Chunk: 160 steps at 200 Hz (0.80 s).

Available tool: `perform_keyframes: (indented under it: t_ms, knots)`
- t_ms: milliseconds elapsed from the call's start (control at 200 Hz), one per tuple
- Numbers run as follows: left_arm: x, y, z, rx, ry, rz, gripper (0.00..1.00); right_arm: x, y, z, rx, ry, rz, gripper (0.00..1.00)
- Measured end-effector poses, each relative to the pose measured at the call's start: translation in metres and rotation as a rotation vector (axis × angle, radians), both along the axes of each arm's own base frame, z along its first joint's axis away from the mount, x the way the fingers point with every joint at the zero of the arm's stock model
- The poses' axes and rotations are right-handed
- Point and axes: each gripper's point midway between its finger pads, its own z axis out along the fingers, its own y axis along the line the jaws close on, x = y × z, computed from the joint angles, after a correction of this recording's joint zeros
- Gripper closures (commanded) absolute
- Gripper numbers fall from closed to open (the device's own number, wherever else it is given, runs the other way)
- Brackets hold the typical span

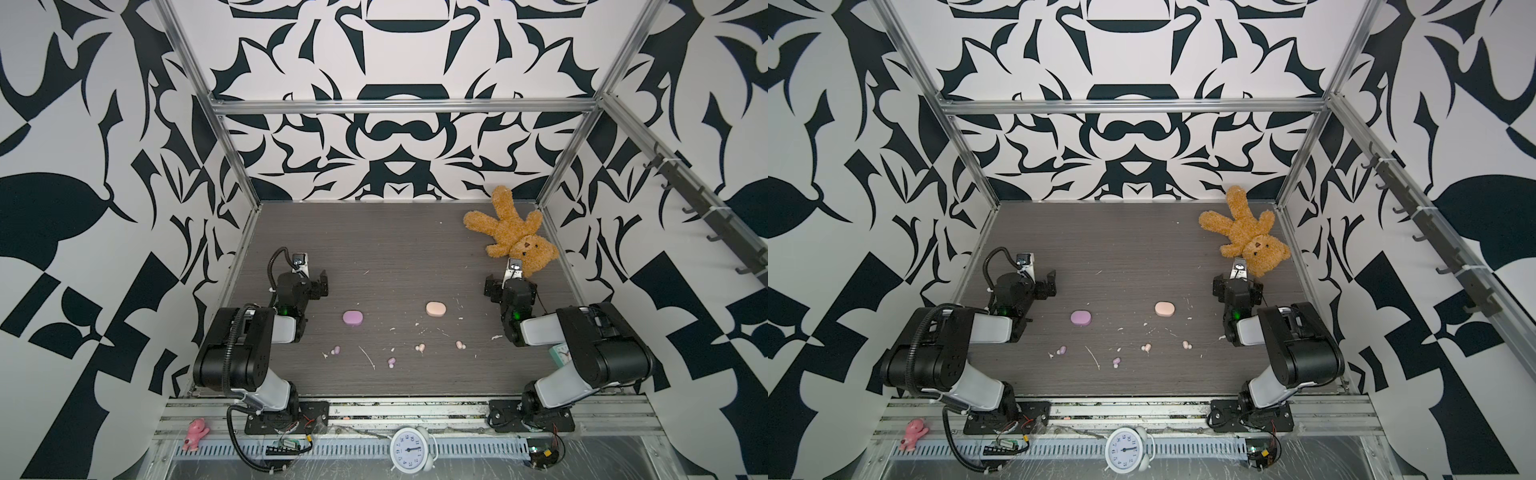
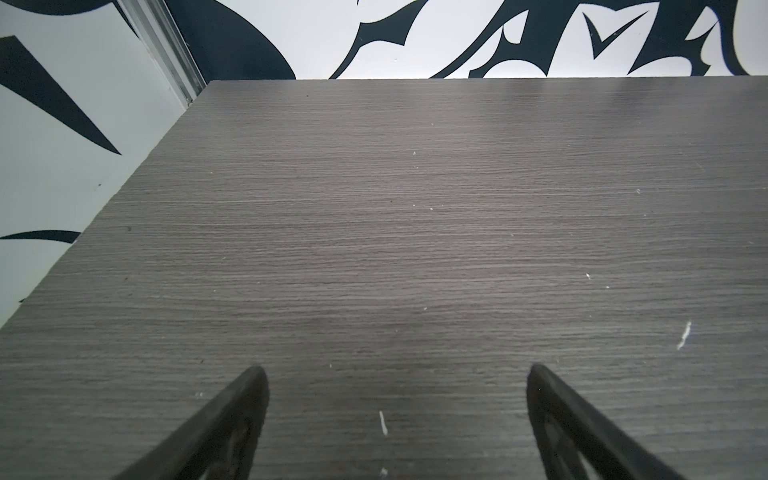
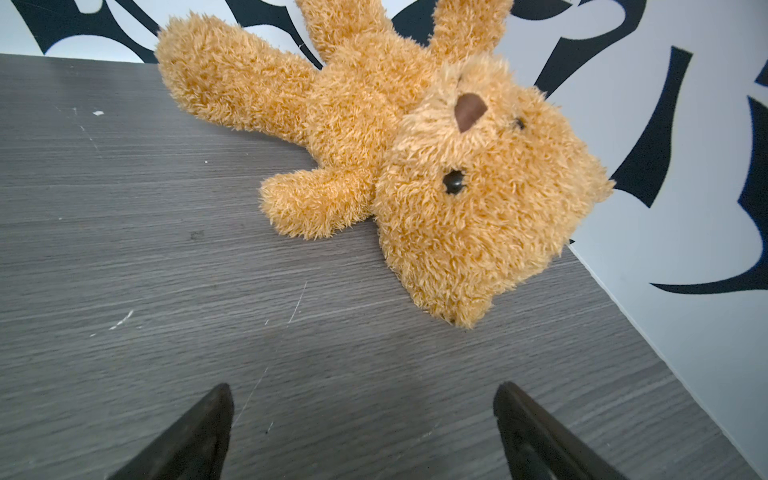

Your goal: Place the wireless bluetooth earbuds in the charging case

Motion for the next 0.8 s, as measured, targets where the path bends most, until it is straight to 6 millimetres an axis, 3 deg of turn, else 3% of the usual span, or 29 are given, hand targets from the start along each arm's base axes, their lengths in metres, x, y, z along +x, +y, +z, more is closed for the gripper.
perform_keyframes:
  t_ms: [320, 390, 465, 550, 615, 720, 800]
  knots:
    - [-0.001, 0.009, 0.002, 0.023, 0.026, 0.065, 0.01, -0.002, -0.002, 0.007, -0.016, -0.015, -0.025, 0.00]
    - [0.004, 0.014, 0.022, 0.027, 0.039, 0.111, 0.01, -0.005, 0.002, 0.021, -0.069, -0.030, -0.051, 0.00]
    - [0.018, 0.020, 0.067, -0.009, -0.003, 0.179, 0.01, -0.004, 0.020, 0.050, -0.105, -0.050, -0.040, 0.00]
    - [0.029, 0.021, 0.127, -0.085, -0.074, 0.210, 0.01, 0.004, 0.039, 0.111, -0.029, -0.144, -0.028, 0.00]
    - [0.028, 0.018, 0.162, -0.160, -0.109, 0.213, 0.01, -0.001, 0.036, 0.159, 0.096, -0.237, -0.085, 0.00]
    - [0.015, 0.015, 0.184, -0.330, -0.096, 0.249, 0.01, -0.024, 0.018, 0.209, 0.287, -0.327, -0.167, 0.00]
    - [0.000, 0.012, 0.176, -0.461, -0.019, 0.277, 0.01, -0.036, 0.015, 0.213, 0.357, -0.314, -0.168, 0.00]
